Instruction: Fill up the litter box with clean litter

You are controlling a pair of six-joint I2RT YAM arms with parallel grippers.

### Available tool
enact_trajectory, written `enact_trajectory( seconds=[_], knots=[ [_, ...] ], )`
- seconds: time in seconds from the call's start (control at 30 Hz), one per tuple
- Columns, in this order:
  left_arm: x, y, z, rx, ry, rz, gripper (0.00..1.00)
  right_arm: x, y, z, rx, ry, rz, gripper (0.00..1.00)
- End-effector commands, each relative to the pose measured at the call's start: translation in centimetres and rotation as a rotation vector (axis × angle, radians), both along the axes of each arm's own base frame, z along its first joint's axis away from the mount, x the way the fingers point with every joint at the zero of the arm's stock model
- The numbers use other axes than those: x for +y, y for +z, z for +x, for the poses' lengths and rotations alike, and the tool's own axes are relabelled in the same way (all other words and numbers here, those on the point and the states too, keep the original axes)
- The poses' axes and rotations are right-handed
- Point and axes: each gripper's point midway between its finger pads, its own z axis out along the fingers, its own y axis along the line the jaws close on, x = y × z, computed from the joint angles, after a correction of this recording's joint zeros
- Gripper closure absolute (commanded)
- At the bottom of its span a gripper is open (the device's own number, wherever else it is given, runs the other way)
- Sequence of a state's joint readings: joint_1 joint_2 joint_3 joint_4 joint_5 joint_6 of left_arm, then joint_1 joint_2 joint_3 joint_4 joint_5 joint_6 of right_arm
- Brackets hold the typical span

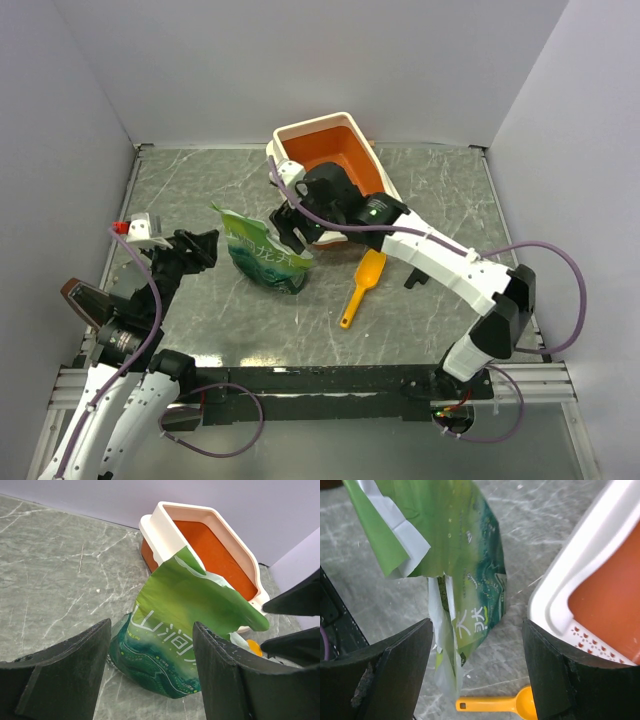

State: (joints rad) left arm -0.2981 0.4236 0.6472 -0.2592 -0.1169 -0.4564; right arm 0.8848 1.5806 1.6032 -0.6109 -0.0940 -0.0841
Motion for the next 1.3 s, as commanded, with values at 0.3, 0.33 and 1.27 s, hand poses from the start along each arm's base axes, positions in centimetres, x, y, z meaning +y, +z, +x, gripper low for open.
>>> enact_trajectory(
  seconds=[0.3, 0.33, 1.27],
  knots=[
    [-0.3, 0.5, 0.0, -0.021, -0.018, 0.005, 0.29, 1.6, 0.2, 1.2, -0.003, 0.039, 0.033, 0.21],
    [-0.3, 0.5, 0.1, -0.020, -0.017, 0.007, 0.29, 1.6, 0.2, 1.4, -0.002, 0.035, 0.033, 0.21],
    [-0.9, 0.3, 0.1, -0.014, -0.048, 0.008, 0.28, 0.9, -5.9, 1.4, 0.131, 0.070, -0.061, 0.48]
  ],
)
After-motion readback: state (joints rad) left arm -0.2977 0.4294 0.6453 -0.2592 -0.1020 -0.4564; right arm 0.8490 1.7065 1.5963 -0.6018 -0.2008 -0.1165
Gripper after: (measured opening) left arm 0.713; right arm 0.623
